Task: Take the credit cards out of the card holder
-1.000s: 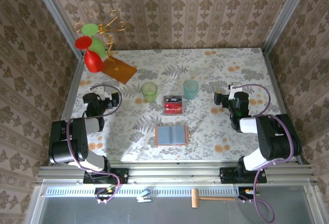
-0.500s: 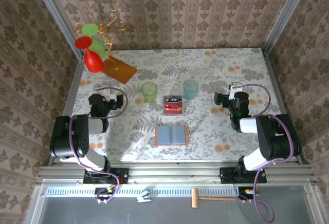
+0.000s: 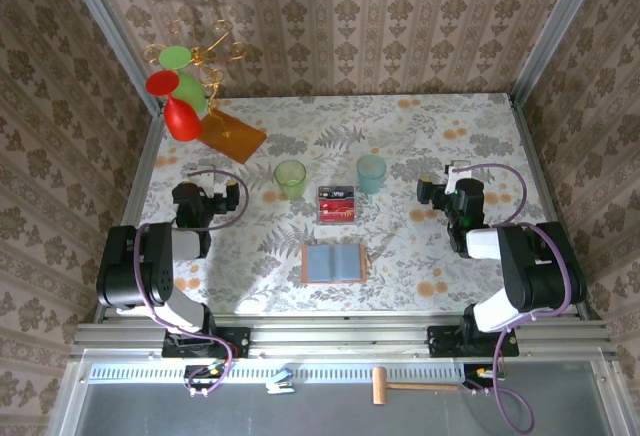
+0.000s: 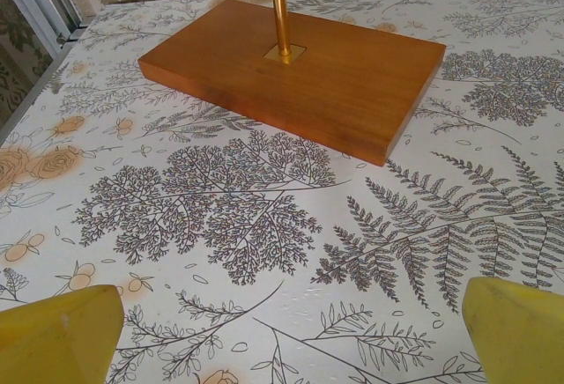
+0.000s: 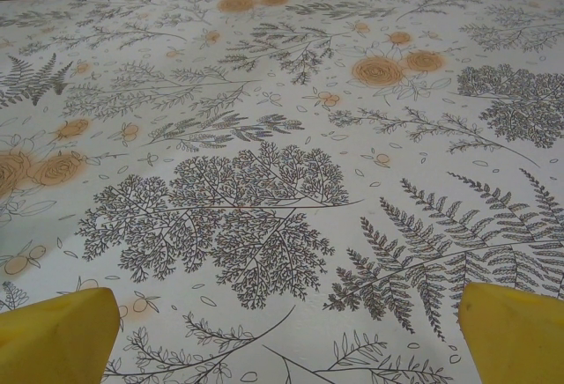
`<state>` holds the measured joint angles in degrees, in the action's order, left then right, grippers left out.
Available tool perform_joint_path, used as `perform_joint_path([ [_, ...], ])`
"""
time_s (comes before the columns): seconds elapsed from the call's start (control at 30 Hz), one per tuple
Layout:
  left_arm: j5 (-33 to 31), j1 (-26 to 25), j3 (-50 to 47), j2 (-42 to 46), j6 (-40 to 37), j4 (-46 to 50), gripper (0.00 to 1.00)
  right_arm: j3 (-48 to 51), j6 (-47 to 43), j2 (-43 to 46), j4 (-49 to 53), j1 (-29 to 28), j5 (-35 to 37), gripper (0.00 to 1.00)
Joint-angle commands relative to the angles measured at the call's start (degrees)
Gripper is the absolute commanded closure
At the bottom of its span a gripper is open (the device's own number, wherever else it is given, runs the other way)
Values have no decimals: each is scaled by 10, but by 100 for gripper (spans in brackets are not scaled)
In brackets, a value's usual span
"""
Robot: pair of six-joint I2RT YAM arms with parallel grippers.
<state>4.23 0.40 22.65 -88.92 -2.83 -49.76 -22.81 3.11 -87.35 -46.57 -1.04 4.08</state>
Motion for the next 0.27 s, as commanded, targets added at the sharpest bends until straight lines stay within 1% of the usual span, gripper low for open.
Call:
perform_joint_path([
  [0.0, -4, -1, 1, -2, -9, -20, 0, -5, -10, -4, -22, -3, 14, 0],
  [0.07, -4, -1, 1, -2, -9, -20, 0, -13, -14, -7, -12, -1, -7, 0],
  [0.23, -4, -1, 1, -2, -8, -20, 0, -3, -14, -2, -27, 0, -7, 0],
])
